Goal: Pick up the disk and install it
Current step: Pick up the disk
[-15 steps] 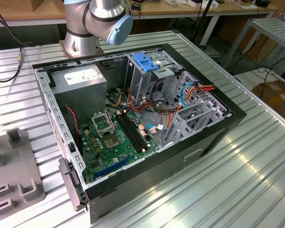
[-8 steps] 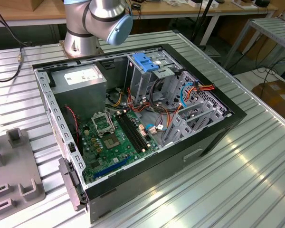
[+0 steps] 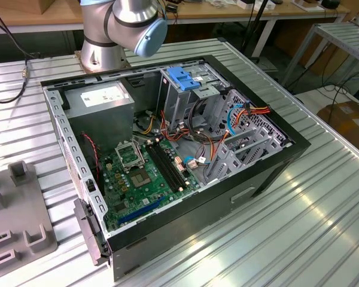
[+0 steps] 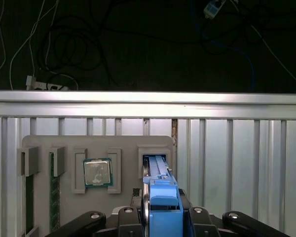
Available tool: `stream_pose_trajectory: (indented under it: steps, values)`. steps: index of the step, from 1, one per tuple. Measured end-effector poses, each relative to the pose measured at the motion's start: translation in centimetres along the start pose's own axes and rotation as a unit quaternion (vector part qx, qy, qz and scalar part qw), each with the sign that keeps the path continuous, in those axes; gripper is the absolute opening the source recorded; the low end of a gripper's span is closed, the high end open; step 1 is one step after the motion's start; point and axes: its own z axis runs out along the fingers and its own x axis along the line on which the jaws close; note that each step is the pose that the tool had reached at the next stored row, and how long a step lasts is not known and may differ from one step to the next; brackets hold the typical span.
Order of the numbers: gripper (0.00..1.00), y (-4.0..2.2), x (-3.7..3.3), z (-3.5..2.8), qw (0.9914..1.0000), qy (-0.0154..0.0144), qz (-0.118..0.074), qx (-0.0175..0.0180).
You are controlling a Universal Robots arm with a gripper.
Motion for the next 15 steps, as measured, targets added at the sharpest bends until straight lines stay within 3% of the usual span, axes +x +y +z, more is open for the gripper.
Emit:
stream_pose_trajectory:
  steps: [15]
  values:
    - [0.37,0.01,-0.01,-0.13,1.00000,-0.0005,0.000,-0.0001]
